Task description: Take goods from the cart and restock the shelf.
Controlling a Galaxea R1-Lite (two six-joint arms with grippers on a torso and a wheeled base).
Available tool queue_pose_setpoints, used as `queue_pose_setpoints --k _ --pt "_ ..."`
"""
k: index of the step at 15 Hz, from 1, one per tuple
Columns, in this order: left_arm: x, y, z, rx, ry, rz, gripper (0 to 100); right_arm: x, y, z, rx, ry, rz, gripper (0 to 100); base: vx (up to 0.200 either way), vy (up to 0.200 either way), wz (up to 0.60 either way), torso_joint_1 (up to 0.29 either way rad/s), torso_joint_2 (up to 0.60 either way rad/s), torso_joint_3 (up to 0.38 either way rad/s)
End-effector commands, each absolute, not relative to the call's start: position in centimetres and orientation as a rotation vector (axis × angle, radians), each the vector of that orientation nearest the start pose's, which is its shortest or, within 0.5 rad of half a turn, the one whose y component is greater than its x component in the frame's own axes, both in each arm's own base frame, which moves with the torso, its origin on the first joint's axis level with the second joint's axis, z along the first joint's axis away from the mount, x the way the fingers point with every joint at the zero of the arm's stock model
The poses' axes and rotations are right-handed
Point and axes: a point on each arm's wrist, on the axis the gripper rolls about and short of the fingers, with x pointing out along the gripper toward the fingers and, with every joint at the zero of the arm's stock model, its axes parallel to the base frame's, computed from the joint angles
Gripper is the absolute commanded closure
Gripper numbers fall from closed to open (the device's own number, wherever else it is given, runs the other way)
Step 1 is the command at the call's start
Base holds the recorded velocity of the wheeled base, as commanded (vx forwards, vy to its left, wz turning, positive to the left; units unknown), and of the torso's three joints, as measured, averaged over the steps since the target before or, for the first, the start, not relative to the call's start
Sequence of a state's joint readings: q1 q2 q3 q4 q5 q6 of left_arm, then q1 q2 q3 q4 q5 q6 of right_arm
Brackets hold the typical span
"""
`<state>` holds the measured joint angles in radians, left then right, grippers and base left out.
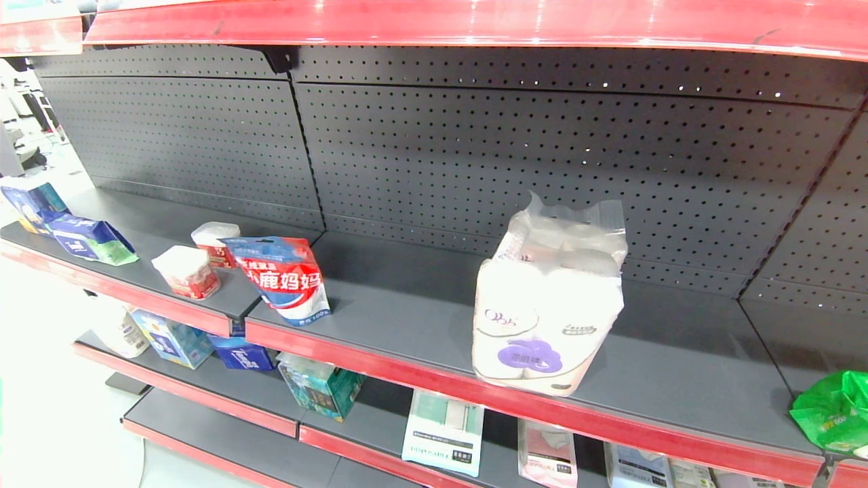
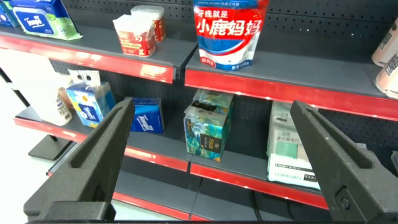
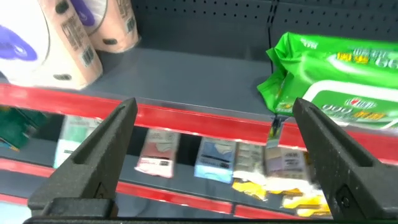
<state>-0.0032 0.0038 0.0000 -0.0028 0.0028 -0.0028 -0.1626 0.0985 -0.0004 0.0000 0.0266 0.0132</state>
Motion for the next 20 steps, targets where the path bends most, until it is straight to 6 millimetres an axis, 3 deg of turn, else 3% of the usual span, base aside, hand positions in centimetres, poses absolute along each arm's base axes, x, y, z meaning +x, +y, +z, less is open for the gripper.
queue_pose_setpoints --k 1,2,4,10,20 --pt "-2.26 0.01 7.59 -0.003 0.0 0.0 0 -1.48 0.31 7.74 0.023 0.1 -0.134 0 0.0 0.0 0.0 0.0 0.0 0.0" --pt "-2.25 0.01 7.59 -0.003 0.002 0.0 0 -1.47 0.3 7.74 0.014 0.102 -0.106 0 0.0 0.0 0.0 0.0 0.0 0.0" --pt "-2.25 0.01 7.59 -0.003 0.002 0.0 0 -1.62 -0.01 7.7 0.004 0.089 0.11 0 0.0 0.0 0.0 0.0 0.0 0.0" --pt "-2.26 0.01 7.59 -0.003 0.0 0.0 0 -2.28 -0.05 7.53 0.005 0.001 -0.018 0 0.0 0.0 0.0 0.0 0.0 0.0" --pt "-2.26 0.01 7.63 -0.003 0.0 0.0 0 -2.27 -0.02 7.54 0.0 0.003 -0.008 0 0.0 0.0 0.0 0.0 0.0 0.0"
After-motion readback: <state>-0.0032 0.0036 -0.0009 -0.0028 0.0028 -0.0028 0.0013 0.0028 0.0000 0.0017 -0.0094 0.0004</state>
